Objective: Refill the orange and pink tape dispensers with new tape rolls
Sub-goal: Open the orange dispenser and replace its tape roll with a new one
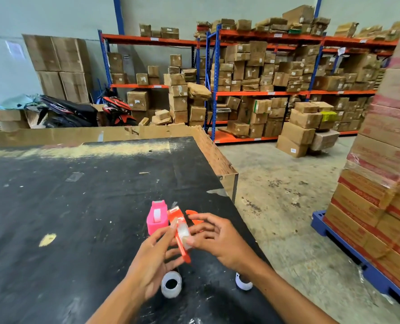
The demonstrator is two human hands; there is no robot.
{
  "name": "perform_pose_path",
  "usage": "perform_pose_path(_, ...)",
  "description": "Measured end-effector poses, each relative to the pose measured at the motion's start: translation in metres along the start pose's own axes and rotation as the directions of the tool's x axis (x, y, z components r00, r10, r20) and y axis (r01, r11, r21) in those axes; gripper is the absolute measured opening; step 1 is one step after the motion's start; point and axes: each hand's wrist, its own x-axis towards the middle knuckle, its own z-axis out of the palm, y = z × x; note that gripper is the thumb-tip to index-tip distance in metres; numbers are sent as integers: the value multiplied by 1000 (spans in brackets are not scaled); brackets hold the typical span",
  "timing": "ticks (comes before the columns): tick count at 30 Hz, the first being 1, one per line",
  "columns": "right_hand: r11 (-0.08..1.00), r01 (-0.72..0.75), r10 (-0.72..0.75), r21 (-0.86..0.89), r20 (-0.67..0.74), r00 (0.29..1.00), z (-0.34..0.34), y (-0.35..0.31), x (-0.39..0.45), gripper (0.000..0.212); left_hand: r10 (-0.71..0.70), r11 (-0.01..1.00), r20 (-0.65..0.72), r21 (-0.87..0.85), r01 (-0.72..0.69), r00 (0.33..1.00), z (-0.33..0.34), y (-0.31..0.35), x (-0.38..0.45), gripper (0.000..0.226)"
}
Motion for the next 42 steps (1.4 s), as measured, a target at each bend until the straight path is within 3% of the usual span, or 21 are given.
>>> perform_pose_path(4,996,81,-78,-37,71,994,6,-8,16,43,-32,999,13,-8,32,999,-9,10,4,52)
perform_pose_path(6,993,112,-108,-36,97,989,7,-11,27,27,-23,999,-13,-23,22,1000,-14,14,8,52)
perform_pose_path(8,992,114,-116,-52,-23,993,2,-8,42,12,-10,999,-63,-37,8,998,-21,16,11,48)
perform_pose_path(10,977,56,-97,-208,-192,977,-10,2,58,22,-7,999,-97,-48,2,995,-27,16,13,38)
perform_pose_path(11,937,-18,-64,-349,-222,973,-15,9,64,23,-7,999,-105,-48,2,994,-29,16,14,36)
perform_pose_path(14,689,-181,123,-702,-133,984,-21,36,72,23,0,999,-119,-33,-4,993,-33,15,18,43)
perform_pose_path(18,596,-179,131,-783,-125,984,-20,51,74,27,-14,1000,-125,-23,12,992,-33,12,25,41)
perform_pose_path(20,718,-192,129,-669,-143,981,-18,45,72,25,-17,1000,-130,-13,16,991,-32,10,28,33)
perform_pose_path(22,918,-205,163,-340,-149,975,-17,36,67,24,-8,1000,-137,-8,7,990,-29,10,30,32)
perform_pose_path(24,984,-176,173,-41,-69,983,-18,23,59,28,-4,1000,-132,-6,3,991,-25,10,32,34)
perform_pose_path(26,985,-156,157,77,0,988,-17,13,48,27,-17,1000,-104,-14,16,994,-20,9,32,37)
perform_pose_path(32,986,-106,108,132,-11,994,-12,2,21,25,-44,997,-11,-63,43,999,-7,8,30,65)
perform_pose_path(37,998,-6,9,55,-54,999,-7,-1,6,34,38,999,8,19,-38,999,-4,7,22,58)
perform_pose_path(42,991,71,-60,113,-95,994,2,-8,-2,30,142,989,9,37,-142,990,2,13,12,52)
